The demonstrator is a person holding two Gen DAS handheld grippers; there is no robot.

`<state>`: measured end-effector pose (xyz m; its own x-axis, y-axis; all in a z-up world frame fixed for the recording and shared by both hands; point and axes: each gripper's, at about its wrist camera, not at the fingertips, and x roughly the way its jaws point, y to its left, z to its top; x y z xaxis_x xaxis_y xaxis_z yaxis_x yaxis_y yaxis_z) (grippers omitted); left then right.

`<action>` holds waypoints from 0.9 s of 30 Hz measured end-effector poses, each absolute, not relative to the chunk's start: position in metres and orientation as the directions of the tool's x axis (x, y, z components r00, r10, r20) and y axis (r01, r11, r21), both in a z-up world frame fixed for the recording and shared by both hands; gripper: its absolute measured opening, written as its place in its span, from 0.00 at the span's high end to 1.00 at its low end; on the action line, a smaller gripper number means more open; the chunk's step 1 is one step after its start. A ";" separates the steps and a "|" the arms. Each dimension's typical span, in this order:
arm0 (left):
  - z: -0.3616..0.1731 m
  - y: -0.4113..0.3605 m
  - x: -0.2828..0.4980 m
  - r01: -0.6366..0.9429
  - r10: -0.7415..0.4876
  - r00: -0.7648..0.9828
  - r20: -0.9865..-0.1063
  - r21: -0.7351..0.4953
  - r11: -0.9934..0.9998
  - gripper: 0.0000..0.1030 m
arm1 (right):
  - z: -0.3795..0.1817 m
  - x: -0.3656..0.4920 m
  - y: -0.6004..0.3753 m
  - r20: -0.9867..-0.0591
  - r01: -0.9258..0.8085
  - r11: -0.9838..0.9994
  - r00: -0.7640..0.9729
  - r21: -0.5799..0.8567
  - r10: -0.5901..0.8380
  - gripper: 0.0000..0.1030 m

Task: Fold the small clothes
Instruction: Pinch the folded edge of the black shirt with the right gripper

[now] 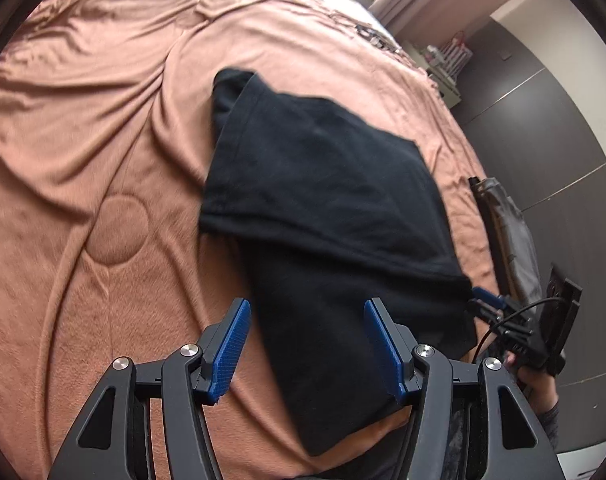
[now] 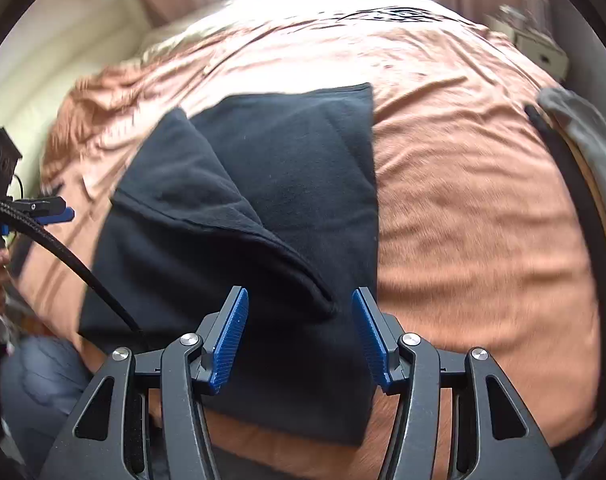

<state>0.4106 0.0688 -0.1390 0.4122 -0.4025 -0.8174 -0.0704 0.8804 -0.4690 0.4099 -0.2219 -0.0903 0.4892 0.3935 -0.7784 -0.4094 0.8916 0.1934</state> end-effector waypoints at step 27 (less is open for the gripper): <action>-0.157 0.030 0.393 -0.001 -0.376 0.323 -0.868 -0.398 0.917 0.41 | -0.077 0.403 -0.243 -0.759 -0.389 0.883 0.482 0.261 0.437 0.98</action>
